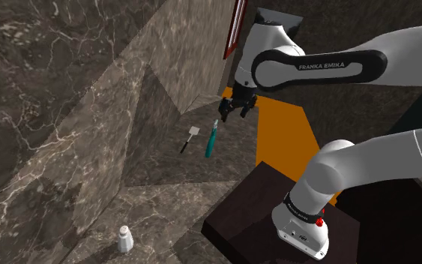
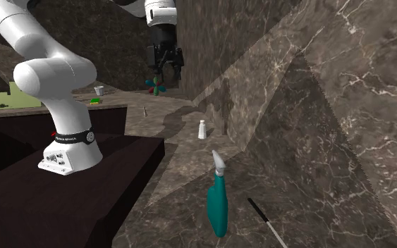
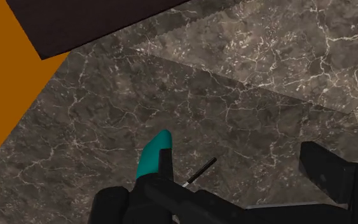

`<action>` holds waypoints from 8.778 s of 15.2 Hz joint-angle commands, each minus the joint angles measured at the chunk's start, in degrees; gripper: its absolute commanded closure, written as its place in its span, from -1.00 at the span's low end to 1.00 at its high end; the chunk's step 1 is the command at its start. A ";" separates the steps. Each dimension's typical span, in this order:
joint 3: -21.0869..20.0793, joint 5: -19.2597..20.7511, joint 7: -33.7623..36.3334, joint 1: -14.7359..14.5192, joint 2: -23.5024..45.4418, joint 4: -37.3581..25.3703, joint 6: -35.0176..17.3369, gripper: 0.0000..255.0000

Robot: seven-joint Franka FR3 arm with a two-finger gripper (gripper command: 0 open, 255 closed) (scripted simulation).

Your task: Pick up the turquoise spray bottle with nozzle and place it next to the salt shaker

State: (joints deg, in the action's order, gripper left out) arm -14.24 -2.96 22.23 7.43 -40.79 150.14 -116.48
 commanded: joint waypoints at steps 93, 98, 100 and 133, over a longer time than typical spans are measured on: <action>-25.93 34.39 58.13 39.71 31.82 -13.36 -26.34 1.00; -24.62 29.88 53.78 38.34 29.08 -14.70 -23.73 1.00; -24.11 28.37 52.25 37.85 28.13 -15.35 -22.58 1.00; -34.75 3.84 62.84 14.09 1.58 -12.12 3.08 1.00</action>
State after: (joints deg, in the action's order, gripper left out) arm -48.11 1.61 83.99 22.30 -38.75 138.76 -114.88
